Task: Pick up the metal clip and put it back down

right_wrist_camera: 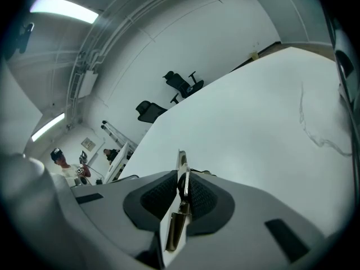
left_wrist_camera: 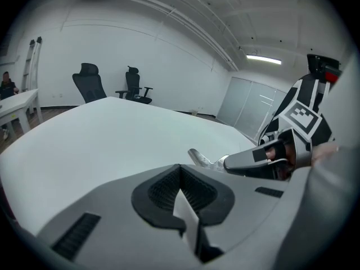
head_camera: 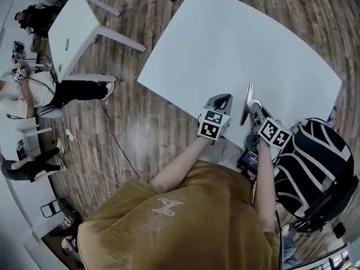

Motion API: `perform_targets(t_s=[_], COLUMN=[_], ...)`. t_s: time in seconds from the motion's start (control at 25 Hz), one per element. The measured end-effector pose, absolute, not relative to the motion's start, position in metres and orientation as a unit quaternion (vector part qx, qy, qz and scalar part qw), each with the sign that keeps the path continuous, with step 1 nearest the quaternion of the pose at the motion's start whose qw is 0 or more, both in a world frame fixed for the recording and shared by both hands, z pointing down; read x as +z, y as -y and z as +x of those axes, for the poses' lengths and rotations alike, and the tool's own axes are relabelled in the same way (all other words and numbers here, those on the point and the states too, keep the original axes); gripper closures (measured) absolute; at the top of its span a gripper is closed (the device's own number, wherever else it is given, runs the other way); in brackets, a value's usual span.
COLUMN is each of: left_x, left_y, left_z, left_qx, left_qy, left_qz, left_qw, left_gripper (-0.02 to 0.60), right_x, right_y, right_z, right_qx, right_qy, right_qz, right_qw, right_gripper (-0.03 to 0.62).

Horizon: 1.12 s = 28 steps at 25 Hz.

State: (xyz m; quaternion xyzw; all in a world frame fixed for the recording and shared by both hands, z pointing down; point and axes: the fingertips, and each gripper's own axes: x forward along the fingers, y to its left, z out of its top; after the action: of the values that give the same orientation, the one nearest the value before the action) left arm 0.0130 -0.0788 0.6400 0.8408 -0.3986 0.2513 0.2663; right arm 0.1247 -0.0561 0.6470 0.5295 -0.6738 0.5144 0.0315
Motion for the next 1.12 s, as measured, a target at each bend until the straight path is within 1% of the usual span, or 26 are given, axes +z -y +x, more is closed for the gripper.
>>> perform_targets(t_s=[0.16, 0.28, 0.56, 0.68, 0.76, 0.8, 1.12], left_x=[0.638, 0.636, 0.631, 0.63, 0.629, 0.627, 0.625], left_y=[0.079, 0.079, 0.077, 0.074, 0.077, 0.08, 0.08], left_z=[0.014, 0.016, 0.018, 0.017, 0.017, 0.017, 0.015], left_qx=[0.25, 0.248, 0.244, 0.244, 0.242, 0.24, 0.24], left_qy=[0.398, 0.395, 0.393, 0.391, 0.391, 0.393, 0.403], left_qz=[0.842, 0.843, 0.846, 0.846, 0.847, 0.848, 0.845], left_qw=[0.265, 0.267, 0.266, 0.267, 0.264, 0.263, 0.257], left_gripper=[0.575, 0.575, 0.575, 0.575, 0.575, 0.575, 0.575], right_x=[0.644, 0.639, 0.644, 0.648, 0.65, 0.649, 0.649], right_y=[0.056, 0.056, 0.052, 0.047, 0.047, 0.048, 0.043], right_z=[0.12, 0.119, 0.12, 0.12, 0.122, 0.123, 0.126], right_qx=[0.486, 0.47, 0.473, 0.46, 0.443, 0.438, 0.433], right_qy=[0.69, 0.695, 0.692, 0.698, 0.701, 0.702, 0.693], right_qz=[0.533, 0.539, 0.537, 0.533, 0.536, 0.538, 0.554], right_qw=[0.065, 0.073, 0.094, 0.13, 0.156, 0.161, 0.161], right_gripper=[0.559, 0.525, 0.519, 0.517, 0.496, 0.496, 0.496])
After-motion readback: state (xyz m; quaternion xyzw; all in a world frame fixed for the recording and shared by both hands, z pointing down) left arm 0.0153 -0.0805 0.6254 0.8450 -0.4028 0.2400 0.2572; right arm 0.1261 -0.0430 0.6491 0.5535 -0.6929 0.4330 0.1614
